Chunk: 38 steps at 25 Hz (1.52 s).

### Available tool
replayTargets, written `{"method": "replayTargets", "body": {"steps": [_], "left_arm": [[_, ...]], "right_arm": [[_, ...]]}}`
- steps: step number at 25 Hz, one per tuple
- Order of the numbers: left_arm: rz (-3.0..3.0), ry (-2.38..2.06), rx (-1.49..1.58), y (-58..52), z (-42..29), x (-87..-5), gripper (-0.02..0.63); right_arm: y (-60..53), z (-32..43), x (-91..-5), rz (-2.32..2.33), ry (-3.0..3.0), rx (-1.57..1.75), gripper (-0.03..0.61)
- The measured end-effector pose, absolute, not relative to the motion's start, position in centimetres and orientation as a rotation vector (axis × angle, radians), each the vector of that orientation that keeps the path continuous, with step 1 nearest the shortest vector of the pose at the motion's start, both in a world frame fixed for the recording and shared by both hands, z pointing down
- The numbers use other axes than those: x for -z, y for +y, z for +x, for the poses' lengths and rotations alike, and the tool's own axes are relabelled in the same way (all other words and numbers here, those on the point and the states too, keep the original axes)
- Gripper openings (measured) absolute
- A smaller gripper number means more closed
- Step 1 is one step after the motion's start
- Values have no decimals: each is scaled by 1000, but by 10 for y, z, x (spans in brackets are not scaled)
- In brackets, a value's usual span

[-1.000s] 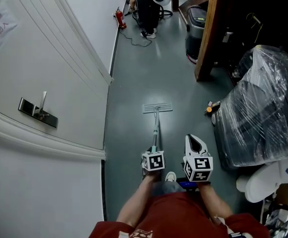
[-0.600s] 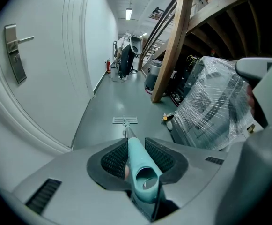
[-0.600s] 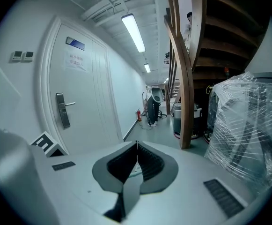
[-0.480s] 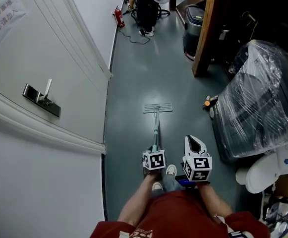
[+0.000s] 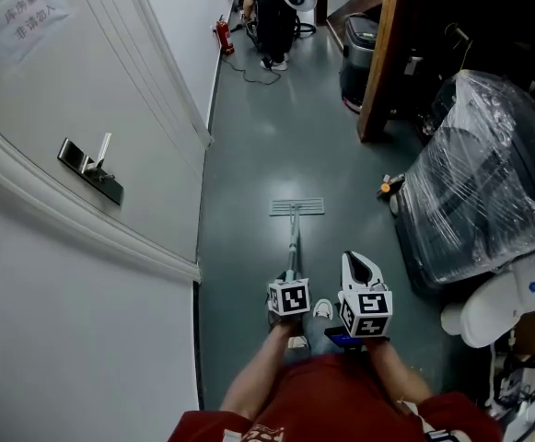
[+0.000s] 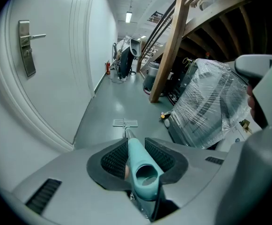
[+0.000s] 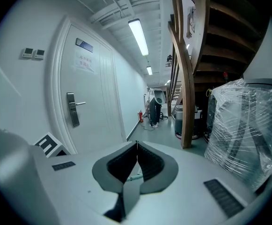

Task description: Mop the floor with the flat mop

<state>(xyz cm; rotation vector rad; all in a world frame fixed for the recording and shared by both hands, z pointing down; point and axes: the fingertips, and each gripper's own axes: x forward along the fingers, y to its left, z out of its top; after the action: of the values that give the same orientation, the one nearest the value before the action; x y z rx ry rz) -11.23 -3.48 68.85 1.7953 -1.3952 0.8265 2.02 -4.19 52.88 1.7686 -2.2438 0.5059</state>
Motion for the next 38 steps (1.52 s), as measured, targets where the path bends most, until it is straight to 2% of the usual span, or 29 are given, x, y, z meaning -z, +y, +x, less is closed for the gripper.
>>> {"method": "replayTargets", "body": {"steps": [13, 38], "left_arm": [[1787, -1376, -854, 63, -122, -701, 127], [1710, -1476, -830, 288, -19, -701, 127]], "right_arm": [[57, 25, -531, 1810, -2206, -508, 18], [272, 139, -533, 1729, -2312, -497, 18]]}}
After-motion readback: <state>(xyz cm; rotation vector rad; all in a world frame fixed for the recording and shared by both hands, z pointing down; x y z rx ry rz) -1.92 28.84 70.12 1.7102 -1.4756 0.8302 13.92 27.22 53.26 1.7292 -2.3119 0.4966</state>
